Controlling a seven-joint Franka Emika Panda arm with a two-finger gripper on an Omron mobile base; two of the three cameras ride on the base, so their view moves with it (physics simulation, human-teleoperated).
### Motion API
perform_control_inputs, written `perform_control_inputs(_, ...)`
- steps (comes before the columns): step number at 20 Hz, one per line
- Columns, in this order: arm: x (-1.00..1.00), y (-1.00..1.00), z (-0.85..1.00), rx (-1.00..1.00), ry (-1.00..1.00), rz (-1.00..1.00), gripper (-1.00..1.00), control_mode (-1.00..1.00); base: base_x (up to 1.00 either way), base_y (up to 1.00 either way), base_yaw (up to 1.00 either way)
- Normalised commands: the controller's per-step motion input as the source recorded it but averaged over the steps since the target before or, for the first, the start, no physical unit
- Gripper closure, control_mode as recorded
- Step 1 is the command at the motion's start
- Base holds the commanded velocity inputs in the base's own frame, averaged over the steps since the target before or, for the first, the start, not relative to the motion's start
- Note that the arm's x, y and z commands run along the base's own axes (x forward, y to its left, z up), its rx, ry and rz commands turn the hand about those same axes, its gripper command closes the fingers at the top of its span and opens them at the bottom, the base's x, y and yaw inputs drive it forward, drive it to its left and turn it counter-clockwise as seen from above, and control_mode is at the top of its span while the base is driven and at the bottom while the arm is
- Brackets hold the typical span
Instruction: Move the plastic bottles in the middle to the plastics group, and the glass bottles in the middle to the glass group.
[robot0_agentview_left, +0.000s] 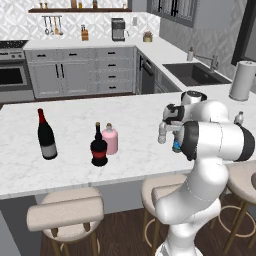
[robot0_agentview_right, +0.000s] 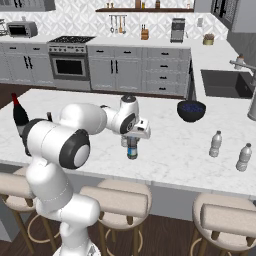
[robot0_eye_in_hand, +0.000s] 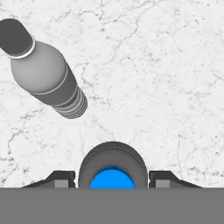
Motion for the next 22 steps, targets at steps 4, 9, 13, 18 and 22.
perform_control_inputs(4,-0.01,-0.02,0.09,-0.02,0.00,0.00,1.00,-1.00,0.00,0.00,0.00)
perform_control_inputs(9,-0.35,-0.27,0.39,0.00,0.00,-0.05,1.00,-1.00,0.00,0.00,0.00)
perform_control_inputs(13,-0.56,-0.51,0.29,0.00,0.00,-0.15,1.00,-1.00,0.00,0.00,0.00)
perform_control_inputs(18,-0.49,-0.59,0.16,0.00,0.00,-0.17,1.00,-1.00,0.00,0.00,0.00)
perform_control_inputs(22,-0.26,-0.71,0.06,-0.02,0.00,-0.19,1.00,-1.00,0.00,0.00,0.00)
